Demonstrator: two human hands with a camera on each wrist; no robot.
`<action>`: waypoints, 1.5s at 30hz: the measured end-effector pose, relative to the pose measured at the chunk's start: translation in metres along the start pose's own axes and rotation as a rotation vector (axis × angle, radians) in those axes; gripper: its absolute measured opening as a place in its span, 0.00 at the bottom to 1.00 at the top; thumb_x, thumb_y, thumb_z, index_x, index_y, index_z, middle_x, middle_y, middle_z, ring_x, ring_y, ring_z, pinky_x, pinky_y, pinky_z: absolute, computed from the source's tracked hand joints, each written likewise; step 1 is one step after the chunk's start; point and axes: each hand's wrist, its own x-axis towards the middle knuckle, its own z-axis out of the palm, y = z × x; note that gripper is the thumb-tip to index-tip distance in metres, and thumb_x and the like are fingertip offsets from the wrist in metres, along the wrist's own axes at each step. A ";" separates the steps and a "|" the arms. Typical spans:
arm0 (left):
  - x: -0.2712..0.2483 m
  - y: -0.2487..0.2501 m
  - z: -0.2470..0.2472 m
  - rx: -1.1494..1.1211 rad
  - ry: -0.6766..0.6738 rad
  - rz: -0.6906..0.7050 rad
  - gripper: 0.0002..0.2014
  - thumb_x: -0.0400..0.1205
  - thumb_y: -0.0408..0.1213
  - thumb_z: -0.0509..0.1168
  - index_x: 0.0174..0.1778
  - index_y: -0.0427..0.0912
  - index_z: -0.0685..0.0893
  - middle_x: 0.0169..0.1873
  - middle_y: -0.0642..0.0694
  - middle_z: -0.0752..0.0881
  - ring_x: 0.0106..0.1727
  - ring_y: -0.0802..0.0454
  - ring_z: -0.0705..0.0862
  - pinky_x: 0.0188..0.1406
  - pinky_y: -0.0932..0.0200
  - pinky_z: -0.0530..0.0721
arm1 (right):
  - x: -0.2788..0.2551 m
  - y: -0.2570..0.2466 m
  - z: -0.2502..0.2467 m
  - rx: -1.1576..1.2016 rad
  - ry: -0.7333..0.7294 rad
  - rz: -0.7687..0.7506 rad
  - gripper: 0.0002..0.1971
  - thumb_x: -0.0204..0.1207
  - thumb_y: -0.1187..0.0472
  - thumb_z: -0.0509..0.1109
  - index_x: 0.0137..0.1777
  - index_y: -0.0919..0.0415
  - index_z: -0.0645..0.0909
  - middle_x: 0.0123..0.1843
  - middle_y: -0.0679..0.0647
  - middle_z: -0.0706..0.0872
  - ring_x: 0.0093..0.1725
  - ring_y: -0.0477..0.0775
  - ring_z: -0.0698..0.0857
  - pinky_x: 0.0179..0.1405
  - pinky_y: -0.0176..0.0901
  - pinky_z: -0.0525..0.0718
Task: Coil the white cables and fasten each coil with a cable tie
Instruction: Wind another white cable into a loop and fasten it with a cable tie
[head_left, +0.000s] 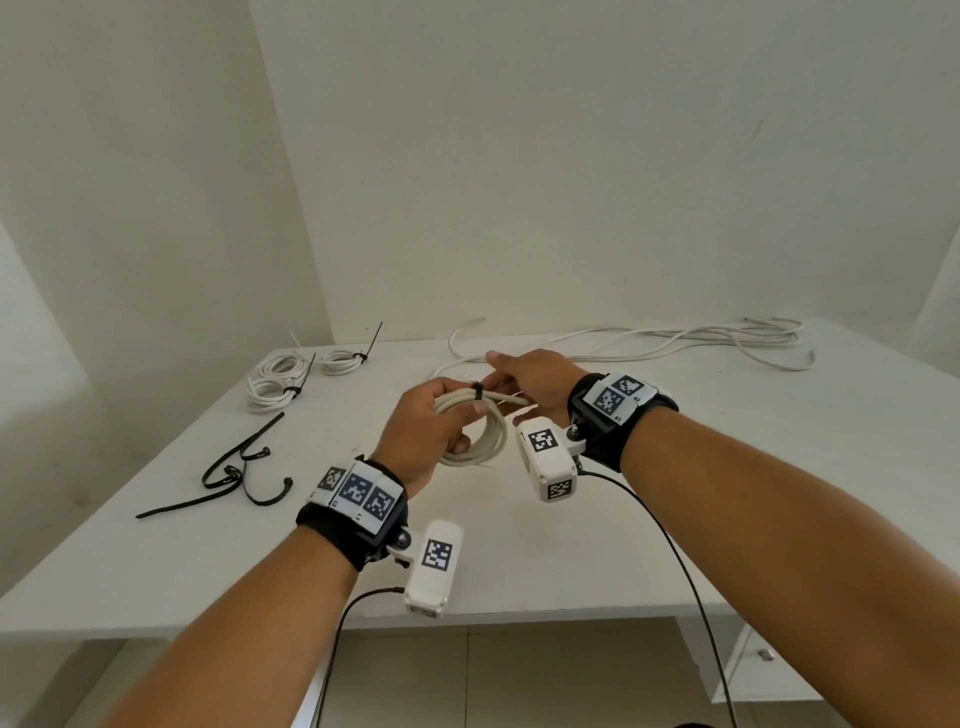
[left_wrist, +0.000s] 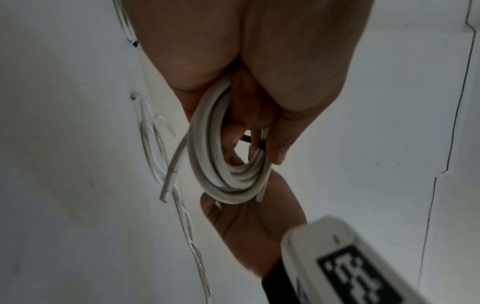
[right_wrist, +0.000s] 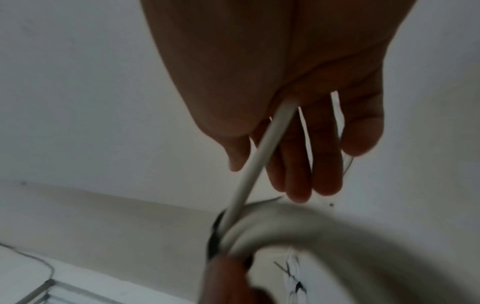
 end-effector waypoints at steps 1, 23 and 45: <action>0.003 0.002 -0.006 0.027 0.036 0.014 0.06 0.78 0.28 0.73 0.47 0.36 0.84 0.30 0.45 0.83 0.22 0.52 0.75 0.23 0.60 0.76 | 0.001 0.000 -0.003 -0.042 -0.007 0.029 0.24 0.84 0.41 0.63 0.54 0.62 0.89 0.46 0.53 0.93 0.48 0.55 0.89 0.52 0.53 0.82; 0.131 -0.023 -0.146 1.358 0.097 -0.273 0.17 0.83 0.40 0.61 0.68 0.48 0.72 0.56 0.55 0.89 0.61 0.47 0.83 0.62 0.53 0.73 | 0.047 0.053 0.004 -1.193 0.011 0.410 0.74 0.42 0.07 0.49 0.87 0.53 0.56 0.87 0.55 0.58 0.84 0.66 0.58 0.81 0.62 0.59; 0.187 -0.060 -0.163 1.648 0.023 -0.390 0.09 0.84 0.38 0.63 0.57 0.41 0.81 0.60 0.41 0.85 0.60 0.41 0.84 0.55 0.57 0.77 | 0.036 0.029 -0.010 -1.015 -0.156 0.433 0.46 0.75 0.28 0.63 0.78 0.67 0.67 0.74 0.60 0.78 0.73 0.60 0.77 0.70 0.46 0.71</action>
